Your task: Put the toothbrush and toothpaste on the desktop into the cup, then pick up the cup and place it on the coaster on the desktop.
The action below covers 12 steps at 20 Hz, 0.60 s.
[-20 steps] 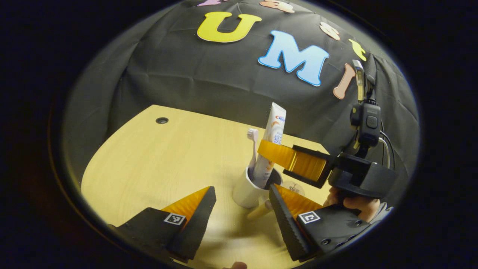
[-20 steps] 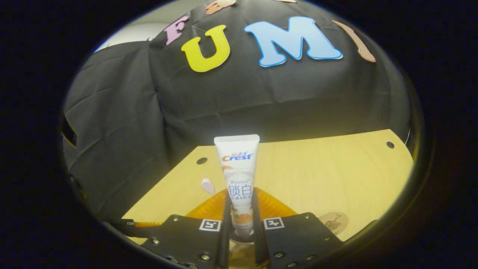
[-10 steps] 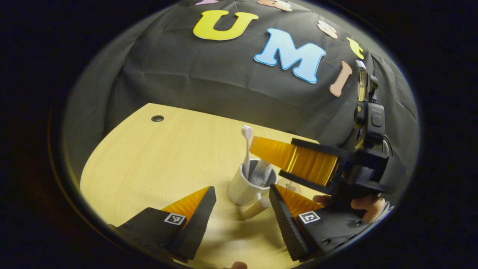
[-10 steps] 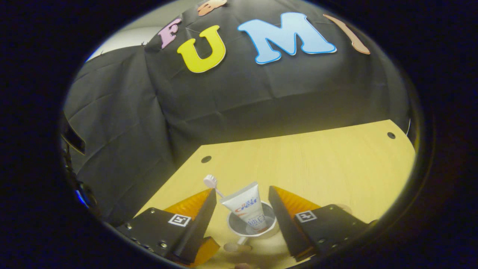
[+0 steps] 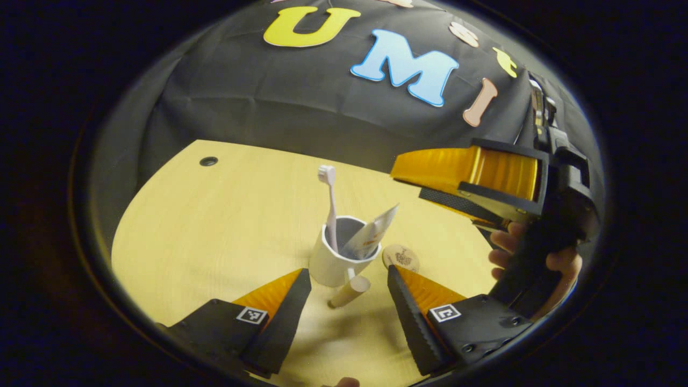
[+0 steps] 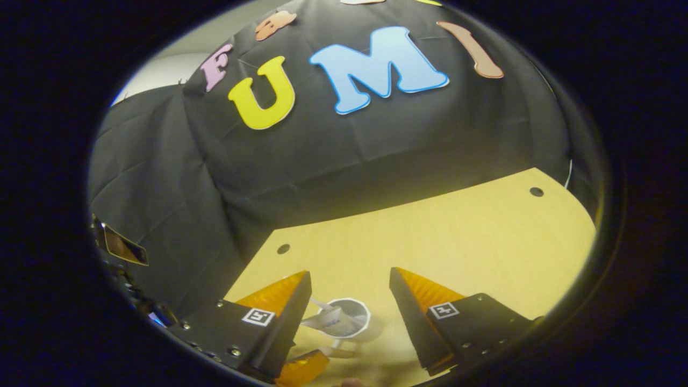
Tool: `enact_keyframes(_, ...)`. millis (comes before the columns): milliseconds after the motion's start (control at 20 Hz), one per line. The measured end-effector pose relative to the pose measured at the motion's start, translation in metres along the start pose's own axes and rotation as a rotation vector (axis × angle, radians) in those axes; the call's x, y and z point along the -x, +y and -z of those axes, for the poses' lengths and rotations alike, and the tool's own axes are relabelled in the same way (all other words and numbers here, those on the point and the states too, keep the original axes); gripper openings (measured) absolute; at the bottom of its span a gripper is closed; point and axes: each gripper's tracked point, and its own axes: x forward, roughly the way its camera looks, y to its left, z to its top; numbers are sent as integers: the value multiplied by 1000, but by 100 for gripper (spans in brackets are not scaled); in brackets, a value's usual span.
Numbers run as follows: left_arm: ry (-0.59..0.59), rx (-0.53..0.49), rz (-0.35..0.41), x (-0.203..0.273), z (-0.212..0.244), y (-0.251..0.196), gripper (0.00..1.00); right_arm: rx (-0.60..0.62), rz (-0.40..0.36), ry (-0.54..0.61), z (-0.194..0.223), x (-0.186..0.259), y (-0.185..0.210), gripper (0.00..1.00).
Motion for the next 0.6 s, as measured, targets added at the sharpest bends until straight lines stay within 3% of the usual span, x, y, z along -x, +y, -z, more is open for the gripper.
enact_keyframes(250,84,21,2,-13,14,-8,94,32,111,-10,-11,17,-48,89)
enact_keyframes(500,208,5,-65,-31,30,2,94,79,166,0,-16,38,-75,89)
enact_keyframes(550,239,-11,-81,-35,32,4,99,86,174,5,-17,42,-79,89)
enact_keyframes(600,262,-28,-98,-38,34,6,89,89,178,9,-18,45,-82,89)
